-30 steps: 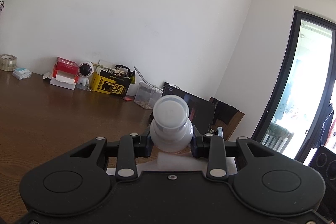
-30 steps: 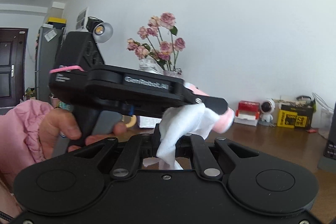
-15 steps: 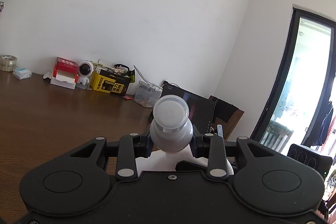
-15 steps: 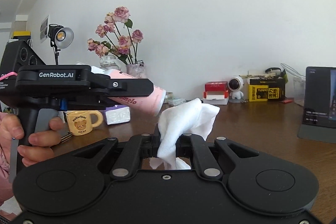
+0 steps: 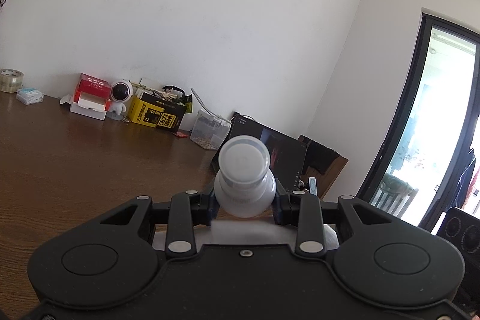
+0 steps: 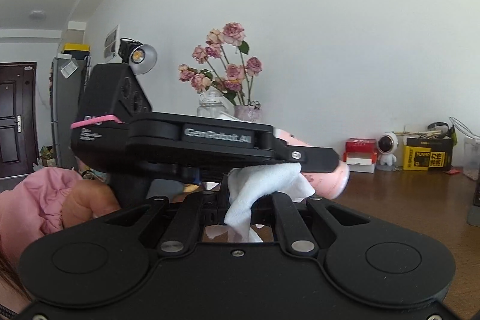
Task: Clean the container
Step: 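Rotate the bottle with the left gripper while the right gripper wipes its base with the tissue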
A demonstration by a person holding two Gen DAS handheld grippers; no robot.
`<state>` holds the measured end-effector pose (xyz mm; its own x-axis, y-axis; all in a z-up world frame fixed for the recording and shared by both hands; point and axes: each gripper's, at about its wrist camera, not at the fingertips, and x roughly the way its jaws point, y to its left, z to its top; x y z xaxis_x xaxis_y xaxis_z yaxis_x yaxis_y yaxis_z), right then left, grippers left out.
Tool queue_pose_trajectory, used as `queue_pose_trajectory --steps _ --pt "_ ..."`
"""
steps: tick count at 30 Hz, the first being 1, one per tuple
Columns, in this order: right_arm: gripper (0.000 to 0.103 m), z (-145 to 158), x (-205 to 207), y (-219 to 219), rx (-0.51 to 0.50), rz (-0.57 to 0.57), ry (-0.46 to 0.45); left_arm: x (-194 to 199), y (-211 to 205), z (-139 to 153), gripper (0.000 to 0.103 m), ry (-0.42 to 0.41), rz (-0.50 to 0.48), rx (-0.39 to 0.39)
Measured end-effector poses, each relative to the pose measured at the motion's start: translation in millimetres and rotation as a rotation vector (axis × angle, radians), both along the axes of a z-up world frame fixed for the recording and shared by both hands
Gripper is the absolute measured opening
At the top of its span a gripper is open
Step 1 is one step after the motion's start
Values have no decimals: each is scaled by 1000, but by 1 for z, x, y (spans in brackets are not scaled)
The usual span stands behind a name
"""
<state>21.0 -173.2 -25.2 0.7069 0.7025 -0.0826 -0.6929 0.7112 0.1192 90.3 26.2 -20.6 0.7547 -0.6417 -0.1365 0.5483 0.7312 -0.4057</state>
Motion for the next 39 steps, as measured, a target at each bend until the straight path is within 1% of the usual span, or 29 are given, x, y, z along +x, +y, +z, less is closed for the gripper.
queue_pose_trajectory --steps 3,6,8,12,16,19,24,26,28,30,35,39 --pt "7 -8 13 -14 14 -76 48 -4 2 1 33 -8 1 -3" --pt "7 -17 20 -20 27 -110 94 -5 2 1 33 -3 1 -10" --pt "7 -17 17 -17 34 -92 89 -4 0 0 33 0 2 -8" --pt "7 -7 3 -1 39 -10 11 -2 -4 -1 33 9 0 -1" --pt "7 -1 -6 7 28 27 -40 -2 -4 -1 33 7 -2 -6" --pt "7 -3 -4 0 37 2 -34 -3 -3 -1 33 5 0 -3" --pt "7 -10 10 -23 61 -99 24 -5 -1 -1 33 3 4 3" --pt "7 -11 13 -29 76 -114 43 -5 0 -1 33 3 6 3" --pt "7 -11 12 -28 75 -103 45 -5 0 -1 33 4 8 3" --pt "7 -10 8 -20 67 -61 35 -4 -1 -1 33 7 8 3" --pt "7 -6 -6 1 38 44 -18 -2 -5 -3 33 16 -1 8" --pt "7 -6 -7 -3 44 24 -23 -3 -3 -3 33 8 -5 6"
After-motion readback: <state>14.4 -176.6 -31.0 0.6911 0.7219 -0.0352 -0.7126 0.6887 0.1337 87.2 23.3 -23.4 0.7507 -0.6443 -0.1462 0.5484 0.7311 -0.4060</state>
